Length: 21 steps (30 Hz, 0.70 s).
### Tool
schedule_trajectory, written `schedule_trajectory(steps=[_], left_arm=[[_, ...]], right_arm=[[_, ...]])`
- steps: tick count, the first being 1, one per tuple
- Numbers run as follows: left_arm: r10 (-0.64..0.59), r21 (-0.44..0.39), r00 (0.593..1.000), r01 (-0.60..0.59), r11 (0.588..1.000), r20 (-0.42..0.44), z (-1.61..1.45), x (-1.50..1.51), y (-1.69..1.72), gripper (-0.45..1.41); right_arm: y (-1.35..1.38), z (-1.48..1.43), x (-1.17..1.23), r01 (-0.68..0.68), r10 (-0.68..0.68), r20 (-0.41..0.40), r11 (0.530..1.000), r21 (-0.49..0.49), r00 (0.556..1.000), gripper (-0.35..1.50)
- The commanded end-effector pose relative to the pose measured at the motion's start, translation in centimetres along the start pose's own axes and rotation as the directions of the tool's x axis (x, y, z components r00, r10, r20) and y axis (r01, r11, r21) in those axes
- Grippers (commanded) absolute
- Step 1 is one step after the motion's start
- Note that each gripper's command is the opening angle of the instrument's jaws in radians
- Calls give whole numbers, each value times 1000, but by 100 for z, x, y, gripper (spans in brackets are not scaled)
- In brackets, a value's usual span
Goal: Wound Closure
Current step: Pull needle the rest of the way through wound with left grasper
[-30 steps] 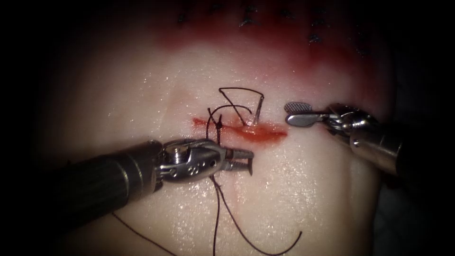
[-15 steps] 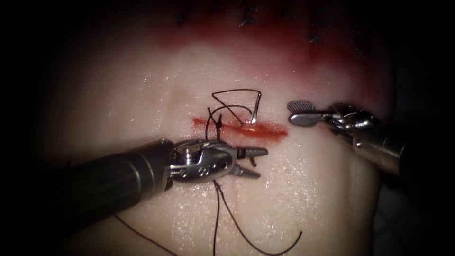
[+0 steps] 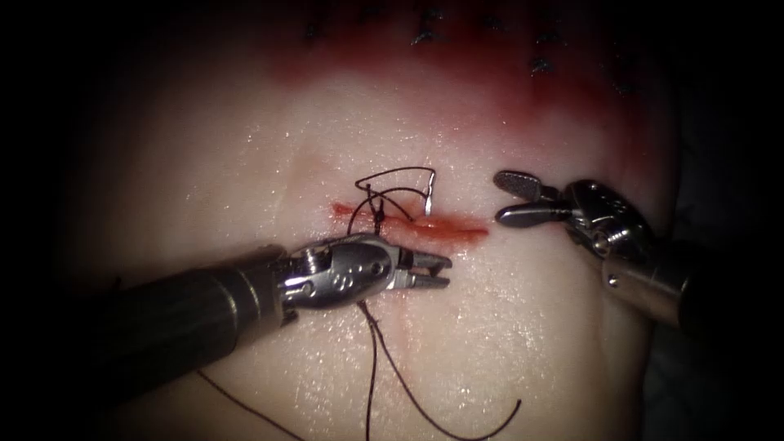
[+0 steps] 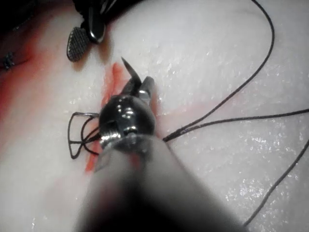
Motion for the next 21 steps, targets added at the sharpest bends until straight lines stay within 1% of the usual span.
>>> schedule_trajectory(steps=[1,3,5,6,8,12,14,15,17,18,20,21], left_arm=[[-26,-4,999,26,1000,-23,5,2,-4,-35],[-114,-8,991,114,993,-69,3,7,-2,-35],[-182,-26,979,181,983,-90,1,11,1,-35],[-230,-45,968,227,973,-100,-1,14,3,-35],[-314,-87,941,305,948,-124,-4,18,6,-35],[-426,-134,889,407,903,-170,-9,27,11,-35],[-460,-154,868,436,887,-186,-12,31,13,-35],[-490,-167,850,464,870,-191,-14,35,15,-35],[-515,-184,833,485,855,-200,-17,41,20,-35],[-541,-198,818,507,839,-198,-19,45,23,-35],[-561,-213,801,523,826,-209,-23,52,29,-35],[-586,-229,782,543,808,-212,-25,57,33,-35]], right_arm=[[7,6,1,45,-45,2,999,7,999,76],[6,8,4,95,-95,11,995,24,995,101],[3,10,7,135,-136,50,990,25,989,126],[1,11,6,148,-150,72,989,28,986,131],[-8,12,3,198,-201,103,980,34,974,131],[-25,11,-5,212,-215,106,977,36,971,123],[-32,11,-7,224,-226,105,974,34,968,121],[-35,11,-8,229,-232,104,973,34,967,121],[-39,10,-9,246,-249,103,969,36,963,120],[-41,9,-9,252,-254,103,967,37,962,120],[-44,8,-10,270,-273,113,962,41,955,120],[-46,8,-11,276,-279,118,960,43,953,120]])
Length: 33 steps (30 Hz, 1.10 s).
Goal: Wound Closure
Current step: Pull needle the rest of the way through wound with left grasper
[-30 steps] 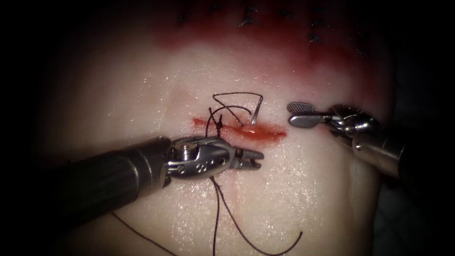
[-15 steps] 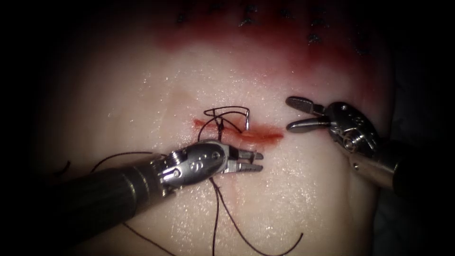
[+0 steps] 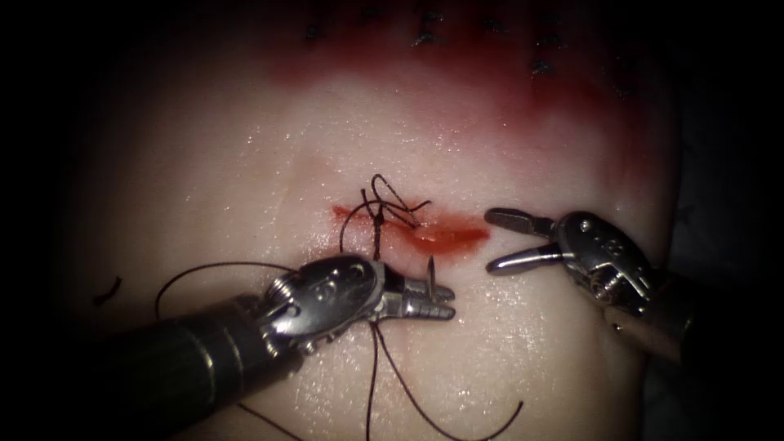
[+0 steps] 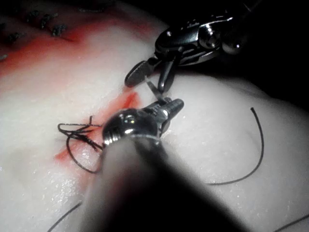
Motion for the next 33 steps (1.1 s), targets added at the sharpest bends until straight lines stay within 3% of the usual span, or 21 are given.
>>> schedule_trajectory(steps=[1,7,13,22,26,33], left_arm=[[-20,-9,1000,20,1000,-7,4,3,-1,-35],[-136,-80,989,132,988,-54,-3,13,34,-35],[-151,-119,987,144,982,-57,-12,24,75,-35],[44,-87,993,-54,995,-109,-26,54,125,-35],[284,-31,952,-289,957,-116,-34,65,149,-35],[398,-1,911,-400,916,-110,-45,73,195,-35]], right_arm=[[-1,6,-5,11,-11,8,1000,3,1000,120],[-11,4,-5,60,-61,29,998,8,998,116],[-24,12,-2,163,-163,37,987,2,986,118],[-32,34,5,276,-274,41,961,-26,961,118],[-41,48,3,316,-314,88,949,-11,946,118],[-52,63,3,333,-333,112,943,23,936,116]])
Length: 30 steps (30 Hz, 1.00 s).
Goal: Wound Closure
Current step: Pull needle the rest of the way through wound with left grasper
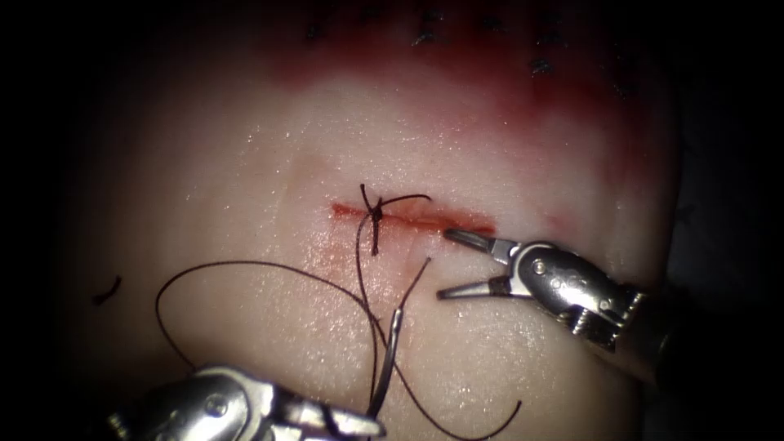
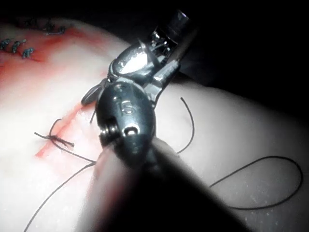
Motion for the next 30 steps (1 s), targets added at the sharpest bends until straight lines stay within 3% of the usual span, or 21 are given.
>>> schedule_trajectory(steps=[1,9,17,23,26,28,30], left_arm=[[4,0,1000,-4,1000,2,5,1,-2,-35],[46,9,999,-46,999,-4,7,25,12,-35],[79,26,997,-79,997,-5,4,42,23,-35],[100,66,995,-98,993,-25,-10,60,24,-35],[109,95,993,-105,990,-39,-18,69,22,-35],[116,117,992,-109,987,-51,-23,74,21,-35],[117,134,992,-110,985,-48,-26,77,21,-35]], right_arm=[[0,11,-3,-1,1,-4,1000,6,1000,116],[1,27,-13,12,-13,50,1000,26,999,110],[3,32,-61,-15,8,190,999,37,982,101],[-9,27,-88,-48,37,217,998,46,975,96],[-16,26,-88,-60,45,215,996,64,976,73],[-19,27,-85,-67,47,205,994,89,978,16],[-20,26,-80,-72,53,205,993,90,977,5]])
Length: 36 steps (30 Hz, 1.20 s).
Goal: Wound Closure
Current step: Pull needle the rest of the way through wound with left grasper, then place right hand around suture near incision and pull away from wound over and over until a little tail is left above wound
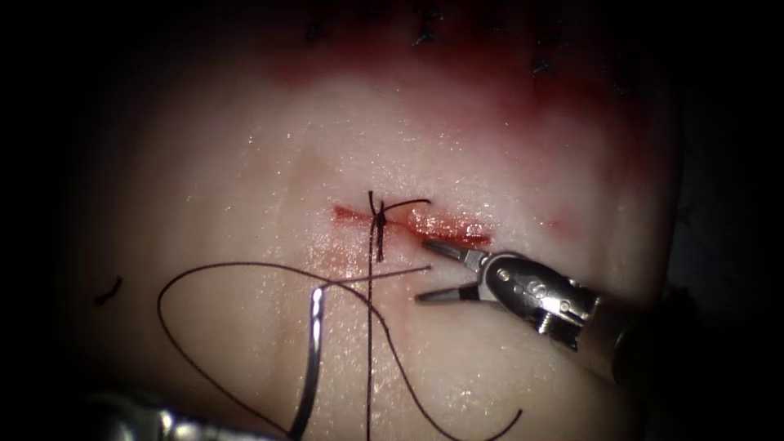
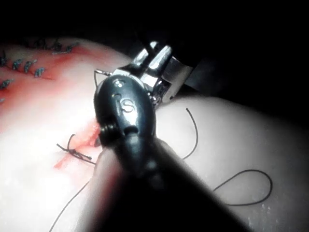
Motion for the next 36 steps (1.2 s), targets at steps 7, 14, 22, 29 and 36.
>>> schedule_trajectory(steps=[7,14,22,29,36], left_arm=[[17,30,1000,-18,999,8,-1,5,-1,-35],[31,38,999,-32,999,17,1,12,9,-35],[34,29,999,-34,999,13,-3,10,12,-35],[47,68,998,-50,996,43,-2,1,0,-35],[64,122,996,-71,990,59,-1,-5,-8,-35]], right_arm=[[1,3,15,-18,18,-29,1000,-4,999,-20],[7,7,22,-30,29,-26,999,-11,999,7],[10,-22,31,-48,48,0,996,-75,999,118],[11,-47,66,-57,56,-14,994,-95,998,108],[14,-29,66,-34,32,-17,994,-102,999,106]])
